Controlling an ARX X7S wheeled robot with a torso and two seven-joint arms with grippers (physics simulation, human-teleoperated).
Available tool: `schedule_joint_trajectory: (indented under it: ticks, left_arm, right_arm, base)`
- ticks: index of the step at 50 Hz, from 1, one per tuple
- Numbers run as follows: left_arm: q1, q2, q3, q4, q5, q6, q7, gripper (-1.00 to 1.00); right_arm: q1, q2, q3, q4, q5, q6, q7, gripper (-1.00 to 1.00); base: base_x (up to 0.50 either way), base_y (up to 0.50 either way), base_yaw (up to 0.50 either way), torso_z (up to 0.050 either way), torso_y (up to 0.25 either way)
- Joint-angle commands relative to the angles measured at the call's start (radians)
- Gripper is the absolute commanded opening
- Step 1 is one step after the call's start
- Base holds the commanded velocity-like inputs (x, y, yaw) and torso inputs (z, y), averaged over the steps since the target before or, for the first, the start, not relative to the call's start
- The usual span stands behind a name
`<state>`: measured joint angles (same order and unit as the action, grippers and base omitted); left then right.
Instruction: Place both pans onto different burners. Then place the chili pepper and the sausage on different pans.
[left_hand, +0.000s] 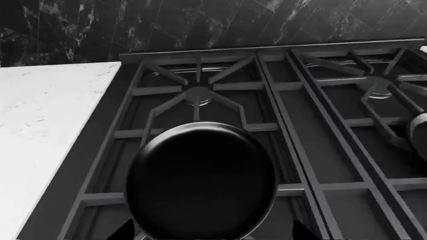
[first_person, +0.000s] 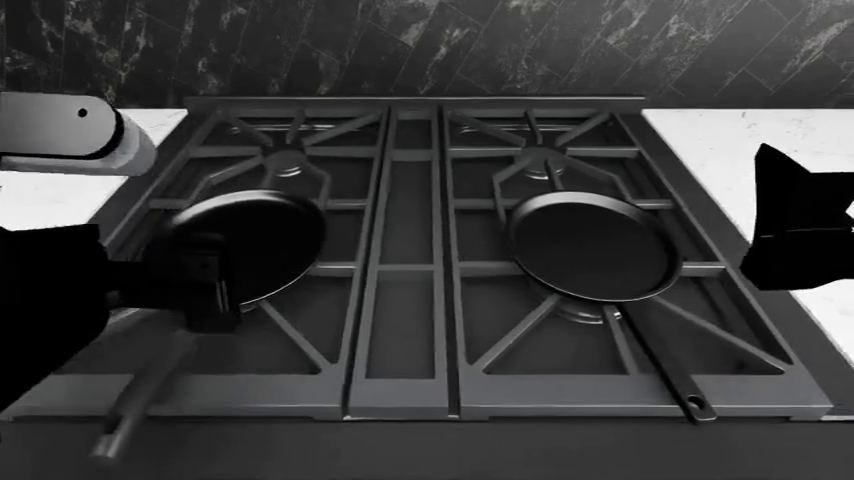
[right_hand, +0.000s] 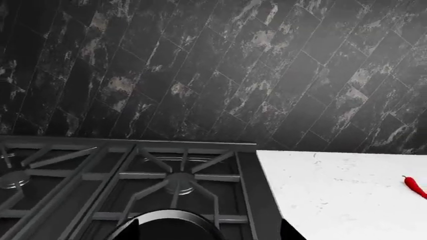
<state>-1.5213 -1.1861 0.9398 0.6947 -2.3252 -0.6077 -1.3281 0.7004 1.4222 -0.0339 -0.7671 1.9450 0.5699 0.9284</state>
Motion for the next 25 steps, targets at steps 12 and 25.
schedule_joint_trajectory:
  ticks: [12, 25]
  left_arm:
    - [-0.059, 0.012, -0.038, -0.003, -0.026, -0.005, 0.008, 1.00]
    - [-0.058, 0.023, -0.034, -0.008, -0.017, -0.009, 0.012, 1.00]
  right_arm:
    - [-0.107, -0.012, 0.123, -0.012, -0.039, -0.003, -0.025, 1.00]
    - [-0.170, -0.028, 0.213, 0.000, -0.034, 0.022, -0.022, 1.00]
  base:
    - [-0.02, -0.50, 0.00, 0.000, 0.000]
    - [0.00, -0.50, 0.00, 0.000, 0.000]
